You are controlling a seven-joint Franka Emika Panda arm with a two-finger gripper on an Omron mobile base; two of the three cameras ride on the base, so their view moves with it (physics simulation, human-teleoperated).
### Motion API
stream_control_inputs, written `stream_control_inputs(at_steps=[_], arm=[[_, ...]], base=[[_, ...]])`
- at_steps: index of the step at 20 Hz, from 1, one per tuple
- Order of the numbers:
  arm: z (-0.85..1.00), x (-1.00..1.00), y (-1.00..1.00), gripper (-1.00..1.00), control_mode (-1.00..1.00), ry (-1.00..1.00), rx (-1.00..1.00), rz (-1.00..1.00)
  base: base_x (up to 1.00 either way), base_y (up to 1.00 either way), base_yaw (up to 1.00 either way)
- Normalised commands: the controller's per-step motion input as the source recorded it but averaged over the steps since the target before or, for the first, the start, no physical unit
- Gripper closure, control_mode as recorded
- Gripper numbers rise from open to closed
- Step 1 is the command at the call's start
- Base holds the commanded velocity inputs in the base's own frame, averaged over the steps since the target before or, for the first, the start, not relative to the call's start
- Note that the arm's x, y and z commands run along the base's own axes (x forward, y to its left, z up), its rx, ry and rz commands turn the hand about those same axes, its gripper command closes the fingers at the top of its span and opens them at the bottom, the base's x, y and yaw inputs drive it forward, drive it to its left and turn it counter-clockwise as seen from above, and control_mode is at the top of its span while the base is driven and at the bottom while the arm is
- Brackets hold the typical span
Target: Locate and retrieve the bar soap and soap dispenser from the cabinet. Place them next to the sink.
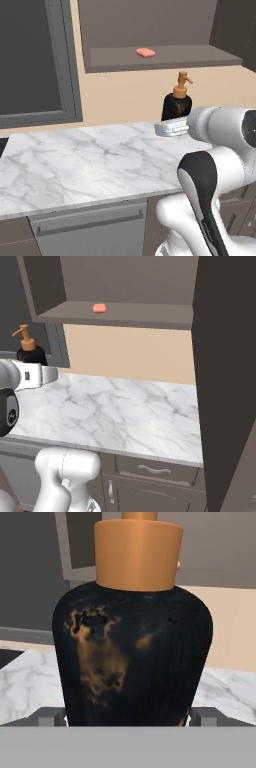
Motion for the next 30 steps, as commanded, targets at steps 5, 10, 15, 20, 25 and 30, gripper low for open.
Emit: stream_control_inputs(at_steps=[5, 10, 15, 20, 25, 30], arm=[[0.00, 0.00, 0.00, 1.00, -1.00, 0.00, 0.00, 0.00], [-0.02, 0.02, 0.20, 1.00, -1.00, 0.00, 0.00, -0.02], [-0.08, 0.08, 0.43, 1.00, -1.00, 0.00, 0.00, -0.04], [-0.18, 0.11, 0.47, 1.00, -1.00, 0.00, 0.01, -0.01], [-0.28, 0.36, 0.59, 1.00, -1.00, 0.05, 0.02, 0.09], [-0.32, 0.48, 0.64, 1.00, -1.00, 0.08, 0.01, 0.18]], base=[[0.00, 0.00, 0.00], [0.00, 0.00, 0.00], [0.00, 0.00, 0.00], [0.00, 0.00, 0.00], [0.00, 0.00, 0.00], [0.00, 0.00, 0.00]])
